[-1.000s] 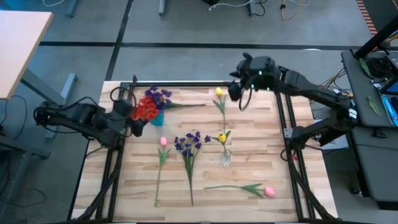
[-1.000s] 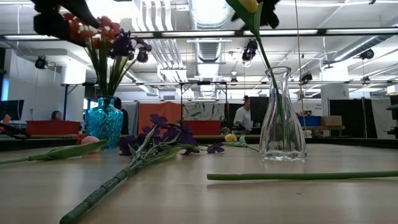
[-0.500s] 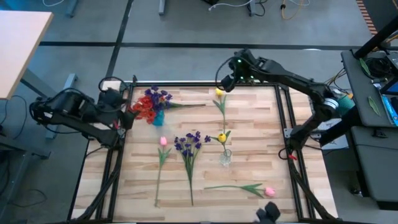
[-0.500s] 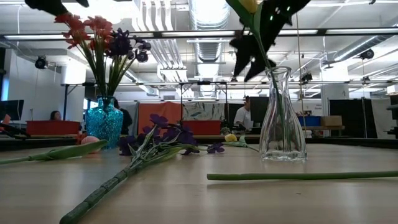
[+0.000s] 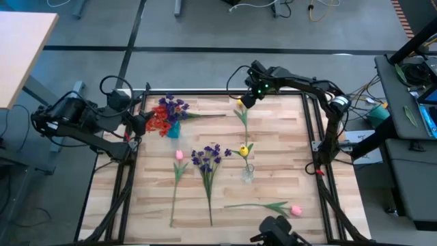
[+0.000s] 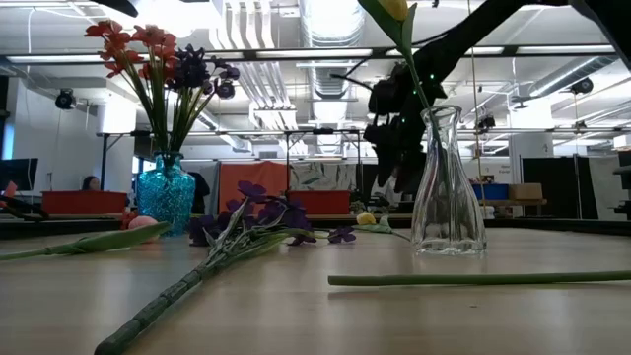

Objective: Sort flowers into vase by color
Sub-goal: Put the yellow tulip into the transparent vase

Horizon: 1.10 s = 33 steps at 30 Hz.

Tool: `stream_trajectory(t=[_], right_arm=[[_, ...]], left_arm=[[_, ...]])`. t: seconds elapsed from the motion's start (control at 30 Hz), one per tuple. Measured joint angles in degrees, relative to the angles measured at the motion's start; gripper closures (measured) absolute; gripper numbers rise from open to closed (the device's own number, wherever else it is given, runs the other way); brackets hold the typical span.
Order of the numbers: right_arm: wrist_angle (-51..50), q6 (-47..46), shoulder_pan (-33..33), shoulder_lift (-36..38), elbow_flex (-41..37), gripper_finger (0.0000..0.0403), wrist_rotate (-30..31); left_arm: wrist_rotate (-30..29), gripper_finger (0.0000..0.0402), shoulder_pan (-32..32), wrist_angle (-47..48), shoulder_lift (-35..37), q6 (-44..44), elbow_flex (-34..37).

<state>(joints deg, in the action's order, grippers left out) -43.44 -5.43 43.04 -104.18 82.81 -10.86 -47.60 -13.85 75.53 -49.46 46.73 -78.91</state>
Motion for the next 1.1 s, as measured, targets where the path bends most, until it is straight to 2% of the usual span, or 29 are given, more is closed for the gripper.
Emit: stream_trajectory(t=[0.23, 0.63, 0.93, 1.1], right_arm=[[6.28, -2.62, -1.91, -2.69, -3.2, 0.0142, 0.86], [17.32, -5.97, -3.38, -2.75, -11.8, 0.0142, 2.1], [19.8, -7.81, -7.99, -2.75, -14.21, 0.0144, 9.15], [19.95, -8.4, -8.89, -2.75, -14.33, 0.0173, 10.92]], left_arm=[[-0.95, 0.0024, 0.0, -0.04, -2.0, 0.25, 0.55], [-1.86, 0.0024, 0.01, 0.0, -2.79, 0.23, 0.57], [-5.22, 0.0024, 0.02, -0.07, -2.86, 0.25, 0.57], [-5.98, 0.0024, 0.02, -0.09, -2.86, 0.25, 0.48]])
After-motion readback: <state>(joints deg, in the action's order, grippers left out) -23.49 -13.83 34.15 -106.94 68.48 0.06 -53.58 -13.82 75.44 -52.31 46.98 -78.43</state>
